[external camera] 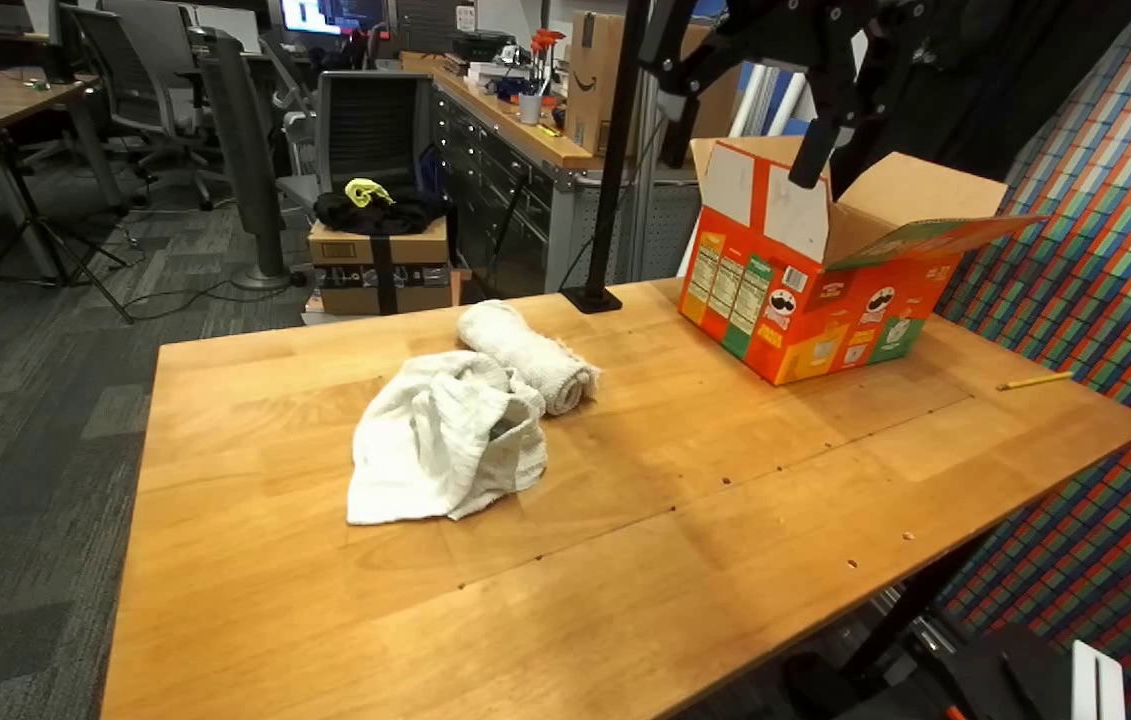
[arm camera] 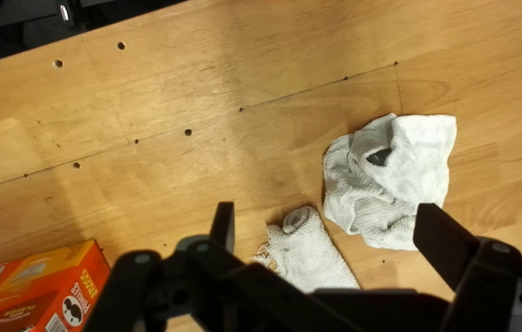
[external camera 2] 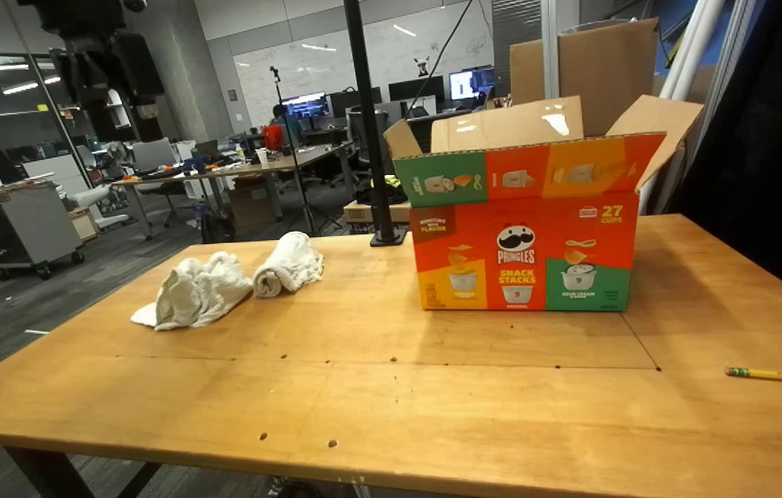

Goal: Put the white cloth in the box

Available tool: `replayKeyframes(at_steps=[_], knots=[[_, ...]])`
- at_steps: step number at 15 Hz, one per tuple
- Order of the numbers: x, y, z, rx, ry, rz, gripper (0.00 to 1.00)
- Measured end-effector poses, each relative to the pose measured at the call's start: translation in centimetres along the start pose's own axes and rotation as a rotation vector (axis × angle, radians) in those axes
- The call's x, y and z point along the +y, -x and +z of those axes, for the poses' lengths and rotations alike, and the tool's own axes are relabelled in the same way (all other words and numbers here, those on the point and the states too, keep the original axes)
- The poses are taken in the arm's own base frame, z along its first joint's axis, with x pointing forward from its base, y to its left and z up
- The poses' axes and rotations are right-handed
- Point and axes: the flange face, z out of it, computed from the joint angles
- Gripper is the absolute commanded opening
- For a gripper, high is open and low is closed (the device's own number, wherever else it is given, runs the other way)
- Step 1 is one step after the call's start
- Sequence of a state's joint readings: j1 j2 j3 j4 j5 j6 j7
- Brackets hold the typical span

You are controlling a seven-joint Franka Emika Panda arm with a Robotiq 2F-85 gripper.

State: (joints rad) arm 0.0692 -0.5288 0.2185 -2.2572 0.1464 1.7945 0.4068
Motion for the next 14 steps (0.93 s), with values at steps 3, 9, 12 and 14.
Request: replayKeyframes(at_steps=[3,9,12,14], knots=[[0.00,0.00,0.00,0.000,0.000,0.000,1.00],[0.00,0.00,0.00,0.000,0.000,0.000,1.00],[0.07,-0.04,0.53,-0.011,0.005,0.000,1.00],[0.02,-0.20,0.90,-0.017,0.014,-0.012,1.00]])
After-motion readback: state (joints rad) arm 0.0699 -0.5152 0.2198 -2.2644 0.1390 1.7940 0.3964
